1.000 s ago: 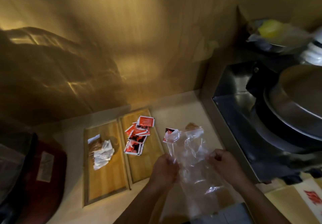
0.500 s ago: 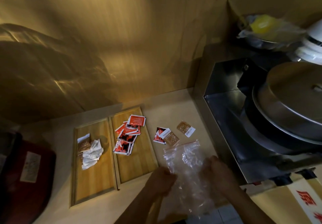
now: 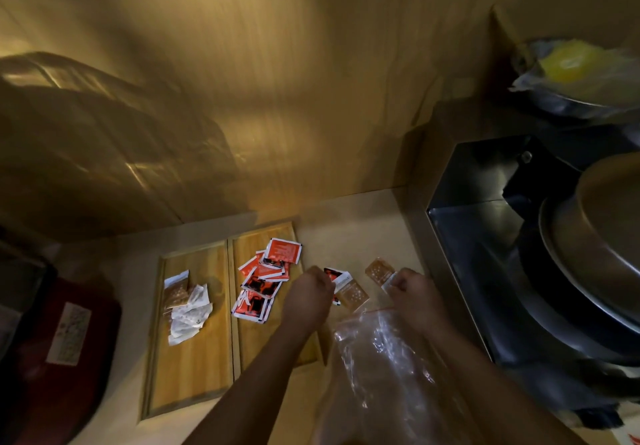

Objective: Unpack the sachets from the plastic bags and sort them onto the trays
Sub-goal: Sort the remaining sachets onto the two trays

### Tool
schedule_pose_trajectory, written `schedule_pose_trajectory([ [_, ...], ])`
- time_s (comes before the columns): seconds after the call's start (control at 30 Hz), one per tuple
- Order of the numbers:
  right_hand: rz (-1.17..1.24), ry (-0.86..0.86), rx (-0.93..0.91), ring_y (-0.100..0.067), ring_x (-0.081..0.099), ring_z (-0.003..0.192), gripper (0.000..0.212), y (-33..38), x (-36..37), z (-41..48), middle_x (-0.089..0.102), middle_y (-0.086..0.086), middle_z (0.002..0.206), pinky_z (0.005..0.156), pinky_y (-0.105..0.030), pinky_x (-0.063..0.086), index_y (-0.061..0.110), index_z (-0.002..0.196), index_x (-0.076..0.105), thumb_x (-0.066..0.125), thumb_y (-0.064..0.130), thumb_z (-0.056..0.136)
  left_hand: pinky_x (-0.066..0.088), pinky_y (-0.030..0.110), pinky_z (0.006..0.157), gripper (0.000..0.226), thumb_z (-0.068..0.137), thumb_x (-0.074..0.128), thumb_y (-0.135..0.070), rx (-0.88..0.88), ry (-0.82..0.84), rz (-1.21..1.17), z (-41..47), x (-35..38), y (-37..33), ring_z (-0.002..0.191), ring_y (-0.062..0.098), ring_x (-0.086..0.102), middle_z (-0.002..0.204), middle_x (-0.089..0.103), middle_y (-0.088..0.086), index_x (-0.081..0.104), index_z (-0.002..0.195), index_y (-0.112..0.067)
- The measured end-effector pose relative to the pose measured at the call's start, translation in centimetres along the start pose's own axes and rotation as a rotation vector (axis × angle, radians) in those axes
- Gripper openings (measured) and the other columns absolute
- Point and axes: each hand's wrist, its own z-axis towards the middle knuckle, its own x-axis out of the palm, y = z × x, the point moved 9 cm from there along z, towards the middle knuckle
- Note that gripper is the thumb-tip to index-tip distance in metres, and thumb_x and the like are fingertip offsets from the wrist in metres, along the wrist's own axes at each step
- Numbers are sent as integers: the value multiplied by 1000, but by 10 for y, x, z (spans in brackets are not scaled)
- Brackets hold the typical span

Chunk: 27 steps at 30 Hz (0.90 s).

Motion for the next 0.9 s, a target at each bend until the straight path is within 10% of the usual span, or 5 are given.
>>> schedule_pose_trajectory([
  [0.5, -181, -14, 141, -28, 56, 108, 33, -21, 22, 60, 62, -9, 112, 97, -42, 41, 14, 103, 57, 65, 32, 77, 37, 38, 100, 59, 83, 64, -32, -142, 0, 478, 55, 55, 22, 124, 28, 44, 132, 48, 13, 34, 128, -10],
  [0.9, 180, 62, 170, -24, 57, 75, 16, -26, 33, 61, 64, -17, 74, 67, -31, 41, 4, 62, 58, 63, 0, 77, 55, 46, 82, 44, 85, 58, -47, -207, 40, -160, 41, 35, 30, 86, 31, 70, 93, 74, 15, 66, 95, -6],
])
